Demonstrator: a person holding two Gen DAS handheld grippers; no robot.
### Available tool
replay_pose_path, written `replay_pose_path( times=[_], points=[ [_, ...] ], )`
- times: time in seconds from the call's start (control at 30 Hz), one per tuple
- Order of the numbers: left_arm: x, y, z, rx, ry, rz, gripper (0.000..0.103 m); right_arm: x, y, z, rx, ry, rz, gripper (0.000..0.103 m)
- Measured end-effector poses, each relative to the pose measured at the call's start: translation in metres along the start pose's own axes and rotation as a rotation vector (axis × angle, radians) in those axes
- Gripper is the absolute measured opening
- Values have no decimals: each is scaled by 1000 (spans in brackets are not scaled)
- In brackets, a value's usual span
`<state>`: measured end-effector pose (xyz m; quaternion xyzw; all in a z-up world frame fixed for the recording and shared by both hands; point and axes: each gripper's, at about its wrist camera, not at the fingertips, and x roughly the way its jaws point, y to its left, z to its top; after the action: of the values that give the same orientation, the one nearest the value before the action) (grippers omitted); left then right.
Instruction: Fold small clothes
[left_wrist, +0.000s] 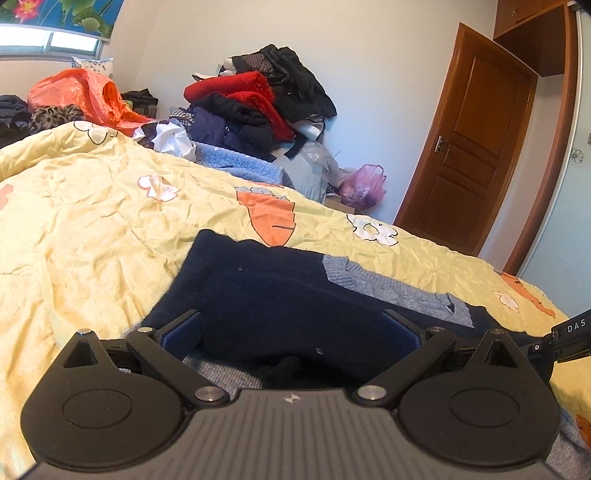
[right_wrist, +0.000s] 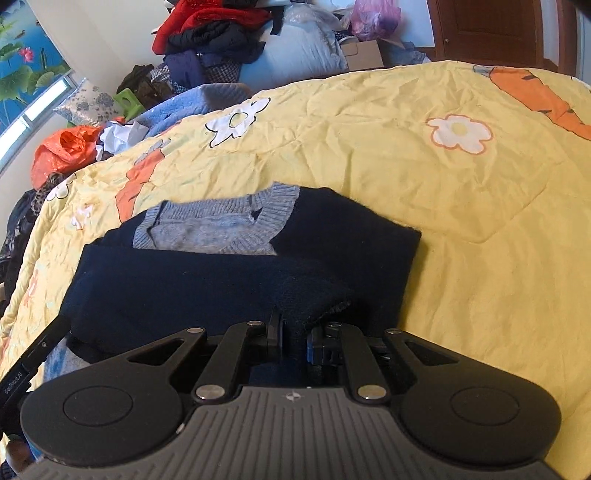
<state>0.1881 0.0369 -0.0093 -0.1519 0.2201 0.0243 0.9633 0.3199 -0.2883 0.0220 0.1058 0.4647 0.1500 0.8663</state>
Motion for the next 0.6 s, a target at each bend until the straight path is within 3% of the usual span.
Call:
replay_pose_path(
  times=[0.1, 0.17, 0.23, 0.3, 0.37, 0.43, 0.5, 0.57, 0.6],
  points=[
    [1, -1, 0, 5, 5, 2, 102, 3, -4, 0, 10, -1, -14, 15],
    [3, -1, 0, 6, 14, 7, 102, 2, -4, -3, 25, -5, -13, 40],
    [4, 0, 0, 6, 24, 10, 102, -13, -3, -9, 86, -84, -35, 51],
    [7, -1, 1, 9, 43, 16, 102, -32, 7, -22, 89, -199, -58, 51],
    [14, -3, 1, 21, 87, 12, 102, -38, 28, -36, 14, -257, -81, 51],
    [26, -5, 2, 44, 159, 20, 103, -32, 52, -49, -102, -253, -91, 52],
    [29, -11, 1, 83, 180, 39, 103, -16, 68, -57, -198, -209, -121, 54],
    [32, -15, 0, 116, 196, 54, 103, 2, 68, -61, -224, -171, -164, 54],
    [32, -15, 0, 120, 199, 55, 103, 4, 64, -63, -237, -193, -161, 53]
  ],
)
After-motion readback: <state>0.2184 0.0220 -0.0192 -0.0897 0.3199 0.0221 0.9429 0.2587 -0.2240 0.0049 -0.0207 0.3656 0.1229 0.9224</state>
